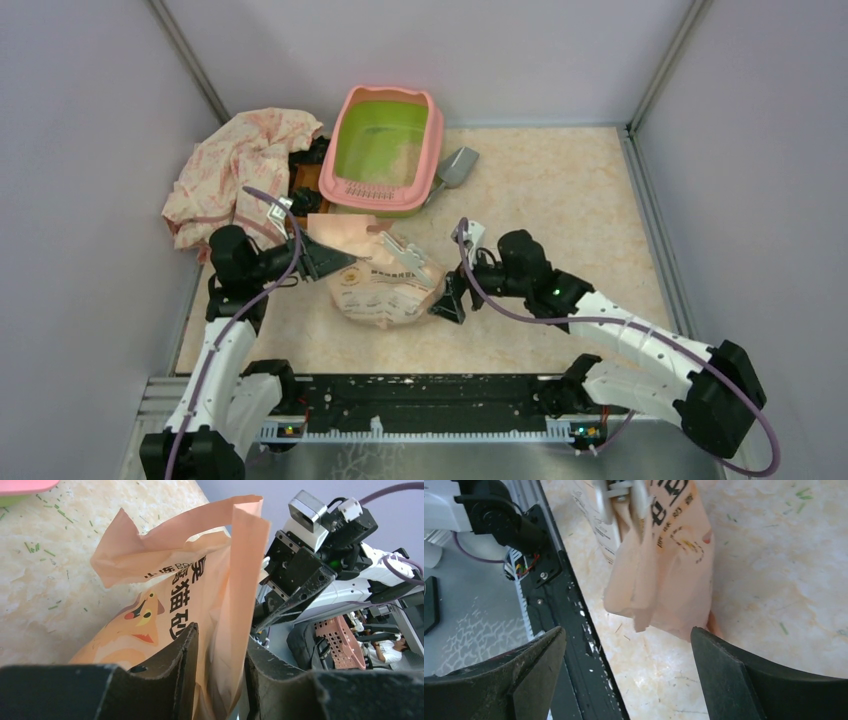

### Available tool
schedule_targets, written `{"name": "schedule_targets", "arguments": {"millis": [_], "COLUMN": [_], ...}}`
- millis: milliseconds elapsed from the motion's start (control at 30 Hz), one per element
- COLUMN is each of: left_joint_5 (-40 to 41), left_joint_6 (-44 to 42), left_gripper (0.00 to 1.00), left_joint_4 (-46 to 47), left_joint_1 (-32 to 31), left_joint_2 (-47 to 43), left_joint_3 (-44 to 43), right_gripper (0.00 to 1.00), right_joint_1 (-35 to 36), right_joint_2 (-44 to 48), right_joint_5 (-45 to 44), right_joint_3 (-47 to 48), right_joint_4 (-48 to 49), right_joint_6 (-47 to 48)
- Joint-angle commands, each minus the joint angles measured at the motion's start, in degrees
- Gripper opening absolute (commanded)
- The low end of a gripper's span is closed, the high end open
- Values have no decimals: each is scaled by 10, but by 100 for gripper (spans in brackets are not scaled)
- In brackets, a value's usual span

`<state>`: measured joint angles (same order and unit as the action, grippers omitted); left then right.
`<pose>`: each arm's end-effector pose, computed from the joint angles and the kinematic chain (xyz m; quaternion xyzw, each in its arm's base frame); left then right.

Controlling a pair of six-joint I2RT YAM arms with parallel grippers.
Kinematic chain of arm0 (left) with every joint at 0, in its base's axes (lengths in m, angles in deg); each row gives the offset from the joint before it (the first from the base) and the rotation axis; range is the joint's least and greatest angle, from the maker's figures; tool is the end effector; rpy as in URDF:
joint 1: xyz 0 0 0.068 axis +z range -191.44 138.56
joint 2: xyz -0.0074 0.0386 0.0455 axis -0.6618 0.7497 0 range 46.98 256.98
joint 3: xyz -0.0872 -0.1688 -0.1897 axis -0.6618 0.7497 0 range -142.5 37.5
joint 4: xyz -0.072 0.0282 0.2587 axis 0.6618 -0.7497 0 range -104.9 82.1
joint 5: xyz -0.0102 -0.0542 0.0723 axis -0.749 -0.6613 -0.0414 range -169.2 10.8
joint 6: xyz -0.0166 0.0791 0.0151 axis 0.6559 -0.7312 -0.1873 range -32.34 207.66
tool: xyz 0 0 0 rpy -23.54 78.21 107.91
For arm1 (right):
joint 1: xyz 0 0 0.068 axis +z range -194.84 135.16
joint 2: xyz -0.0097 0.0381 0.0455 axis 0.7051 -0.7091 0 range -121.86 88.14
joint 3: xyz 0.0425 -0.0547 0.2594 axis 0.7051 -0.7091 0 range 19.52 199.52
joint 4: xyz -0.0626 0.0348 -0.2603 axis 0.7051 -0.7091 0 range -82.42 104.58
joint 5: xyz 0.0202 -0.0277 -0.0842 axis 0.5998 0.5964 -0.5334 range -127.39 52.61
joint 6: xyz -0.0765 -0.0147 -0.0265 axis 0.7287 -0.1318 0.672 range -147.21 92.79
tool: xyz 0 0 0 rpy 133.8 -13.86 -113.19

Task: Fill the litter box with clean litter
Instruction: Clamp the cat litter bag at the center of the board, then move the cat litter bag to the center of the board.

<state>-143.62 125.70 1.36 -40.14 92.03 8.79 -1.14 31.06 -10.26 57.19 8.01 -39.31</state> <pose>0.2029 -0.0601 0.2704 0.1188 0.7160 -0.5556 0.4056 0.1670 0.2049 0.2432 -0.3441 0.7593 0.4169 0.3623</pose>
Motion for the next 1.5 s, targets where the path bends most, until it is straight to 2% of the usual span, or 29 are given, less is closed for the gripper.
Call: {"name": "schedule_targets", "arguments": {"millis": [0,267,400,500,567,600,700,733,833,967,1067,1233,1467], "left_joint_5": [11,15,19,21,22,23,23,23,21,19,13,25,89], "left_joint_6": [-21,-35,-55,-57,-57,-57,-57,-56,-51,-37,-12,28,13], "left_gripper": [37,34,33,30,25,22,13,11,5,0,0,0,0], "left_joint_4": [-20,-33,-55,-57,-55,-55,-54,-53,-42,-16,31,113,141], "left_joint_1": [1,-1,-2,-2,-3,-2,-2,-3,-3,-6,-10,-67,-159], "left_joint_2": [-2,15,18,18,18,19,21,21,22,24,27,48,111], "left_joint_3": [-14,-28,-37,-35,-33,-33,-32,-31,-30,-31,-32,-37,-72], "right_gripper": [94,98,93,77,63,55,20,12,0,0,0,0,0], "right_joint_1": [24,53,60,67,72,75,78,78,82,90,121,187,193], "right_joint_2": [7,-92,-116,-122,-120,-117,-109,-106,-95,-69,-40,6,27], "right_joint_5": [2,-58,-79,-86,-94,-95,-101,-101,-111,-143,-210,-365,-412], "right_joint_3": [-22,-45,-66,-74,-78,-81,-87,-90,-101,-108,-106,-113,-139], "right_joint_4": [173,315,358,365,367,368,381,386,406,404,384,366,374], "right_joint_6": [-26,-39,-41,-35,-32,-29,-29,-30,-31,-17,22,106,140]}}
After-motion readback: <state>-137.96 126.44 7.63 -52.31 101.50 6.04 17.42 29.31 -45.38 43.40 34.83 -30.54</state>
